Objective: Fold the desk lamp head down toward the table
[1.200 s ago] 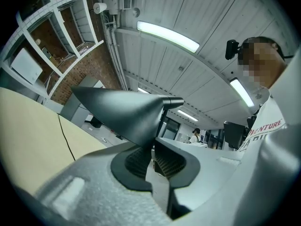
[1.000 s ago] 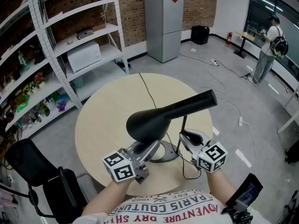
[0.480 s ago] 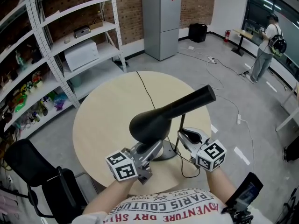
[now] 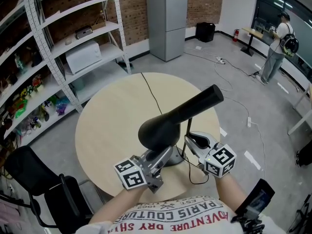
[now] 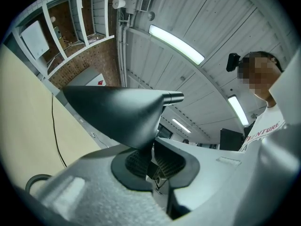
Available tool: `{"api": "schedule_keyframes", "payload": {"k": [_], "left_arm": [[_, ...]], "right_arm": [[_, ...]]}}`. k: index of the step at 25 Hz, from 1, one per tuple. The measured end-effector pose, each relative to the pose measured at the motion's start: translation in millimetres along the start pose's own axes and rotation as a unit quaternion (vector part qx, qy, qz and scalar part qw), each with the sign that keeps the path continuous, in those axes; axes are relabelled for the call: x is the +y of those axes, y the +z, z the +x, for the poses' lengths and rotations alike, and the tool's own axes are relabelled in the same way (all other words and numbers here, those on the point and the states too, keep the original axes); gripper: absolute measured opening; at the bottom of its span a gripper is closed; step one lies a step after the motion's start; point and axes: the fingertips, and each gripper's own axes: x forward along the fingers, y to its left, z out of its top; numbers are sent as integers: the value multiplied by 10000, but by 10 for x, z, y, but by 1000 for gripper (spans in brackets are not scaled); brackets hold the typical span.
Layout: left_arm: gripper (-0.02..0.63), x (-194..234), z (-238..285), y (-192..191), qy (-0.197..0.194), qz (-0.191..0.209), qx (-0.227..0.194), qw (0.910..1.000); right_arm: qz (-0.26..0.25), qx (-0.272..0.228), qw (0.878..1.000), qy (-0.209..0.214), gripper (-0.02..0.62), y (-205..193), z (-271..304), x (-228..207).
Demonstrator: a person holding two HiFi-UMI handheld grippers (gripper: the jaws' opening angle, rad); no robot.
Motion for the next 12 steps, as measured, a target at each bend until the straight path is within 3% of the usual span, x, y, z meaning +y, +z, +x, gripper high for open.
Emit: {"api": "schedule_keyframes", "payload": {"k": [12], "left_arm": [[20, 13, 63, -24, -122, -131, -66, 9998]], "right_arm": [[3, -15, 10000, -38, 48, 6, 22, -30]]}}
